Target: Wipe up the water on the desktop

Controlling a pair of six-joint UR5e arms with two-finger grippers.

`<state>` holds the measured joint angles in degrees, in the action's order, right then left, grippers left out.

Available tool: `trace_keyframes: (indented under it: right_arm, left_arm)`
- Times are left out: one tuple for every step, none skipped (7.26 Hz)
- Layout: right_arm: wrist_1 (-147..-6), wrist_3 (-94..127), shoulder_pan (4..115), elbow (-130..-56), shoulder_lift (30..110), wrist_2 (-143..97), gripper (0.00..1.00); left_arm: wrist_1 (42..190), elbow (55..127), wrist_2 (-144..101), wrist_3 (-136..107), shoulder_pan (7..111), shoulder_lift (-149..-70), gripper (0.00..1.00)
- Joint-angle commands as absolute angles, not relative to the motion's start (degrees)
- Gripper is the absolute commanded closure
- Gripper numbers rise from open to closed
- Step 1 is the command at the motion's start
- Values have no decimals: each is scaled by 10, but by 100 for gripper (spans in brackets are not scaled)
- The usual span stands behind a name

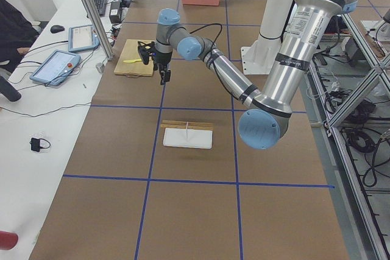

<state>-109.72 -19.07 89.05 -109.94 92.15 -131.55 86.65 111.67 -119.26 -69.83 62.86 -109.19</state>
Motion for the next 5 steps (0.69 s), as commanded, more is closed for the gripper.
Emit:
trace_keyframes:
  right_arm:
    - [-1158,-141,891,-1083,867,-1315,0]
    - [-1151,-128,891,-1082,865,-1316,0]
    - [-1122,-133,891,-1088,866,-1315,0]
    - [-1088,-134,891,-1089,882,-1314,0]
    - [-1072,-136,891,-1083,913,-1313,0]
  left_arm:
    - [783,1110,-1225,-478,706,-1087,2]
    - [760,1104,-1227,-393,740,-1076,2]
    - [765,1102,-1241,-289,780,-1028,2]
    - [768,1083,-1279,-157,831,-994,2]
    - [768,1065,-1289,-29,870,-966,2]
